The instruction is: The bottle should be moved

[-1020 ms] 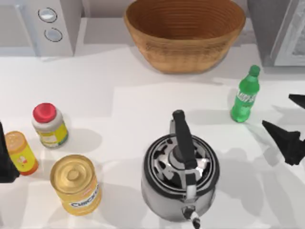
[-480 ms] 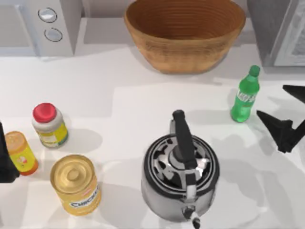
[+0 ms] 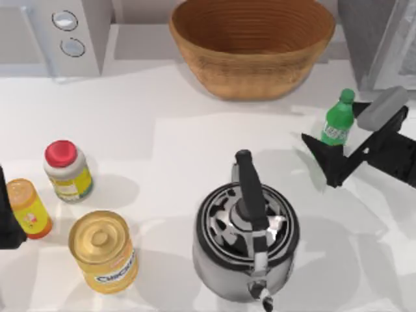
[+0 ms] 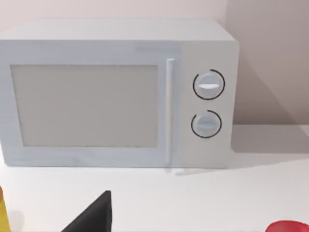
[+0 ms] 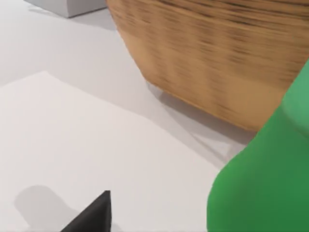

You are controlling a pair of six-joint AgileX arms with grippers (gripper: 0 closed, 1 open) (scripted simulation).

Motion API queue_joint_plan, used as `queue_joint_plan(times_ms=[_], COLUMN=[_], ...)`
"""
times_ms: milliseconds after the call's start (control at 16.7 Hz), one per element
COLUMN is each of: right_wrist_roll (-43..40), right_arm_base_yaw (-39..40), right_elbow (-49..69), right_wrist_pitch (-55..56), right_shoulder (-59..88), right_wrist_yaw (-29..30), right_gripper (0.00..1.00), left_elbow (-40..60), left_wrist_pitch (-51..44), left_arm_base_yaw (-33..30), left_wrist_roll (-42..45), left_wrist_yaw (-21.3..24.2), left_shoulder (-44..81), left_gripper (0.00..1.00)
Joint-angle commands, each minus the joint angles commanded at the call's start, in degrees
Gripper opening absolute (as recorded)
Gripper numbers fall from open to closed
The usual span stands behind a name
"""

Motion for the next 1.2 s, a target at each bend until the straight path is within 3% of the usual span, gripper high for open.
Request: queue_joint_plan(times_ms=[300, 1080, 1200], right_wrist_roll=[0.2, 0.2, 0.2], right_arm_base_yaw=[0.5, 0.5, 0.5], right_elbow=[0.4, 0.4, 0.4], right_wrist_pitch=[0.0, 0.0, 0.0], right_shoulder=[0.5, 0.5, 0.5], right_wrist_yaw=[0.5, 0.5, 0.5], right_gripper=[1.00, 0.02, 0.00], left_elbow=[0.0, 0.0, 0.0], left_wrist_pitch=[0.0, 0.0, 0.0], left_arm_base_yaw=[0.0, 0.0, 0.0], left_wrist_roll=[0.0, 0.0, 0.0], left_wrist_yaw=[0.0, 0.0, 0.0], left_shoulder=[0.0, 0.0, 0.0], left_gripper=[1.00, 1.00, 1.00])
